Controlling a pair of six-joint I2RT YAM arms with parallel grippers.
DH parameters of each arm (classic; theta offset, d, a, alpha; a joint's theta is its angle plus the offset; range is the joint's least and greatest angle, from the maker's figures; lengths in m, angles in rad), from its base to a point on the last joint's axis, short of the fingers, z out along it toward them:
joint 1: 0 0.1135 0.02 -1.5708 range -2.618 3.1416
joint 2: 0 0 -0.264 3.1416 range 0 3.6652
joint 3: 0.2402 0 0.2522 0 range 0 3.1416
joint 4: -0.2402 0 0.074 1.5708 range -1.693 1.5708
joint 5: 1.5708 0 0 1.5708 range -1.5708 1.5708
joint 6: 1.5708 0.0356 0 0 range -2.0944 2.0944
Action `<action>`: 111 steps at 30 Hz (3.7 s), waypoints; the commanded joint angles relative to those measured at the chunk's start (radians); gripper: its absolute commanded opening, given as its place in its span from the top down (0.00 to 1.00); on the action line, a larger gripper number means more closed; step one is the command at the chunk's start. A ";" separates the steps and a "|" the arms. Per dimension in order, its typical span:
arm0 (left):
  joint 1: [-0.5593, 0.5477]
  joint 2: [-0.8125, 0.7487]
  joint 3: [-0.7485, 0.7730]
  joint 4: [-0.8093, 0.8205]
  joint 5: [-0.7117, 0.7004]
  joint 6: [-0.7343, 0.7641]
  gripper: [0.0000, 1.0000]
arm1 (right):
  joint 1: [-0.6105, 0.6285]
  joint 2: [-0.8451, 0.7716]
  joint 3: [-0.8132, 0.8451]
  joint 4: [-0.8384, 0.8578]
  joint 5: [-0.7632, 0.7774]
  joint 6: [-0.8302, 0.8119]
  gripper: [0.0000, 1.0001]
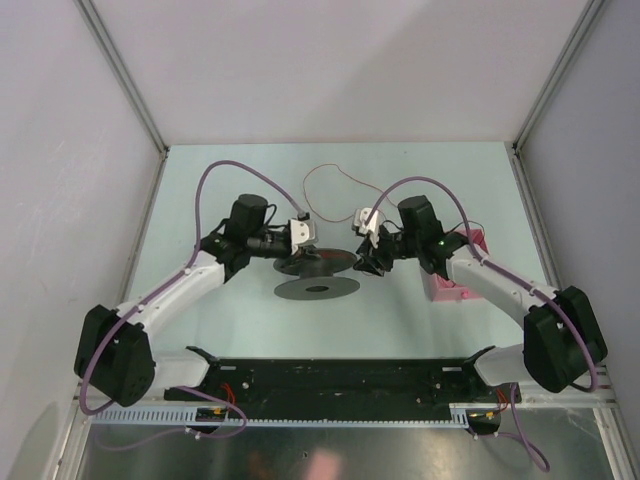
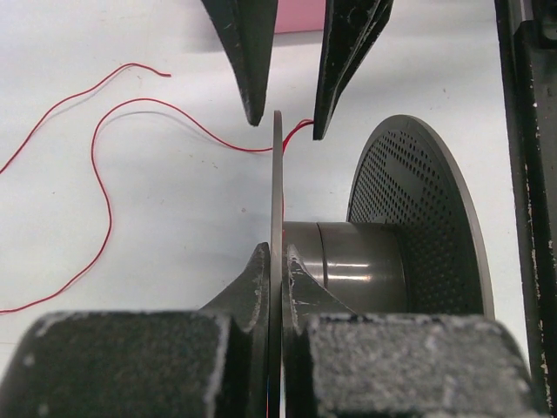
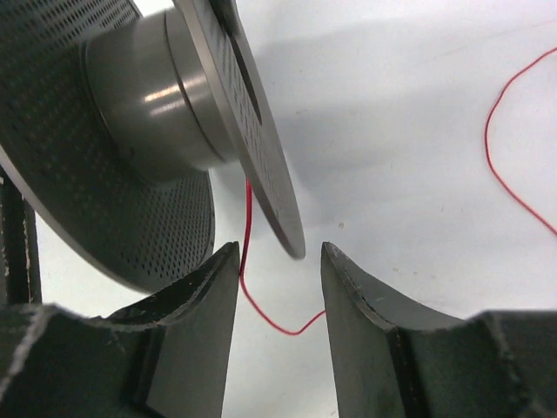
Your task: Wrap the cables
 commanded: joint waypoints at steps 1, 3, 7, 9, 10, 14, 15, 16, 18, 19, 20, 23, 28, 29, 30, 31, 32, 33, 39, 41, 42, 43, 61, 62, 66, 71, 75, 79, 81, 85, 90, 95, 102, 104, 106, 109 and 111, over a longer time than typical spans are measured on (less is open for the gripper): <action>0.023 -0.048 0.006 0.038 0.027 0.011 1.00 | -0.030 0.016 0.020 -0.089 -0.051 -0.064 0.53; 0.035 -0.051 0.008 0.038 0.033 0.003 1.00 | -0.038 0.039 0.016 -0.086 -0.054 -0.061 0.52; 0.057 -0.058 0.009 0.038 0.042 -0.016 1.00 | -0.044 0.077 -0.008 -0.044 -0.053 -0.064 0.54; 0.068 -0.060 0.009 0.037 0.047 -0.026 1.00 | -0.047 0.095 -0.017 -0.033 -0.052 -0.074 0.56; 0.073 -0.061 0.010 0.038 0.049 -0.032 1.00 | -0.048 0.107 -0.021 -0.025 -0.052 -0.076 0.56; 0.092 -0.059 0.017 0.037 0.075 -0.060 1.00 | -0.038 0.152 -0.035 0.030 -0.052 -0.057 0.54; 0.095 -0.060 0.018 0.037 0.077 -0.062 1.00 | -0.033 0.160 -0.036 0.046 -0.050 -0.051 0.53; 0.095 -0.063 0.018 0.037 0.079 -0.063 1.00 | -0.029 0.166 -0.036 0.061 -0.050 -0.049 0.53; 0.099 -0.066 0.021 0.038 0.078 -0.067 1.00 | -0.022 0.178 -0.037 0.091 -0.041 -0.042 0.60; 0.103 -0.067 0.025 0.037 0.077 -0.076 1.00 | -0.020 0.181 -0.037 0.103 -0.038 -0.037 0.68; 0.110 -0.069 0.030 0.037 0.078 -0.091 1.00 | -0.022 0.182 -0.037 0.109 -0.038 -0.032 0.76; 0.148 -0.072 0.050 0.037 0.089 -0.141 1.00 | -0.037 0.177 -0.037 0.103 -0.040 -0.028 0.96; 0.193 -0.101 0.066 0.039 0.093 -0.178 1.00 | -0.053 0.166 -0.037 0.080 -0.037 -0.032 1.00; 0.198 -0.105 0.069 0.038 0.095 -0.184 1.00 | -0.055 0.164 -0.037 0.077 -0.037 -0.034 1.00; 0.202 -0.109 0.072 0.038 0.097 -0.189 1.00 | -0.057 0.162 -0.037 0.074 -0.036 -0.036 1.00; 0.206 -0.111 0.075 0.039 0.098 -0.194 1.00 | -0.059 0.161 -0.037 0.070 -0.036 -0.038 1.00; 0.210 -0.112 0.077 0.039 0.099 -0.198 1.00 | -0.060 0.159 -0.037 0.065 -0.036 -0.041 1.00; 0.213 -0.113 0.080 0.040 0.098 -0.203 1.00 | -0.063 0.158 -0.037 0.062 -0.035 -0.045 1.00; 0.231 -0.117 0.110 0.049 0.109 -0.272 1.00 | -0.076 0.153 -0.036 0.088 -0.029 -0.013 1.00; 0.232 -0.118 0.126 0.056 0.102 -0.307 1.00 | -0.077 0.142 -0.034 0.130 -0.026 0.026 0.83; 0.233 -0.117 0.138 0.059 0.097 -0.329 1.00 | -0.077 0.133 -0.031 0.144 -0.025 0.048 0.72; 0.234 -0.116 0.153 0.061 0.093 -0.350 1.00 | -0.077 0.123 -0.027 0.174 -0.022 0.070 0.61; 0.297 -0.057 0.599 0.063 -0.113 -0.798 1.00 | -0.145 0.076 0.004 0.448 0.116 0.034 0.01; 0.297 -0.058 0.618 0.063 -0.129 -0.814 1.00 | -0.144 0.092 0.004 0.468 0.097 0.002 0.01; 0.300 -0.063 0.680 0.063 -0.141 -0.866 1.00 | -0.122 0.159 0.005 0.581 0.042 -0.080 0.01; 0.315 -0.076 0.723 0.064 -0.138 -0.952 1.00 | -0.067 0.253 0.005 0.711 0.062 -0.105 0.01; 0.322 -0.090 0.734 0.064 -0.117 -1.005 1.00 | -0.059 0.340 0.005 0.899 0.143 -0.015 0.01; 0.323 -0.104 0.739 0.064 -0.129 -1.020 1.00 | -0.057 0.400 0.013 1.010 0.132 0.058 0.02; 0.325 -0.106 0.745 0.065 -0.152 -1.028 1.00 | -0.046 0.426 0.015 1.065 0.125 0.096 0.04; 0.340 -0.109 0.743 0.064 -0.165 -1.083 1.00 | -0.018 0.485 0.021 1.182 0.160 0.151 0.10; 0.350 -0.121 0.728 0.072 -0.159 -1.106 1.00 | -0.017 0.563 0.043 1.322 0.171 0.215 0.33; 0.359 -0.131 0.707 0.076 -0.160 -1.106 1.00 | -0.008 0.658 0.099 1.434 0.212 0.266 0.51; 0.371 -0.132 0.696 0.079 -0.160 -1.118 1.00 | 0.003 0.710 0.135 1.457 0.287 0.300 0.60; 0.372 -0.134 0.690 0.079 -0.159 -1.120 1.00 | -0.005 0.704 0.135 1.442 0.293 0.313 0.59; 0.372 -0.135 0.685 0.080 -0.161 -1.118 1.00 | -0.016 0.692 0.132 1.427 0.300 0.328 0.56; 0.375 -0.134 0.687 0.080 -0.165 -1.115 1.00 | -0.037 0.671 0.123 1.404 0.309 0.342 0.54; 0.378 -0.134 0.689 0.081 -0.169 -1.119 1.00 | -0.054 0.653 0.111 1.392 0.316 0.351 0.54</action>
